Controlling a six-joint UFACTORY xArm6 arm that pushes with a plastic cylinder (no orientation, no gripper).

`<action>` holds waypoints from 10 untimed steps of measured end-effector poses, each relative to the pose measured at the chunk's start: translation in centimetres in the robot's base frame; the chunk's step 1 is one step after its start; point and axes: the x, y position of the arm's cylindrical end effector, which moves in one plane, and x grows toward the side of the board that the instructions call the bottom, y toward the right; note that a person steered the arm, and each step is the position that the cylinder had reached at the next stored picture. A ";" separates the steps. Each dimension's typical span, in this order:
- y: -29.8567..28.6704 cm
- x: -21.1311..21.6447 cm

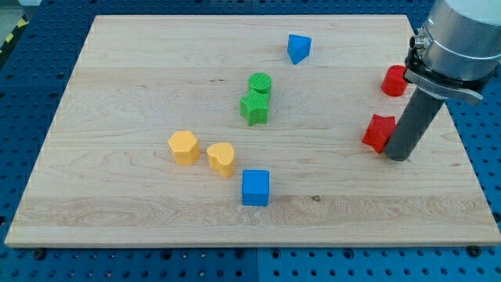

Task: Slide the red star towards the left side of the board

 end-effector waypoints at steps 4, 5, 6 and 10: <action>3.9 -1.3; 5.0 -1.6; 3.2 -4.0; -0.6 -5.1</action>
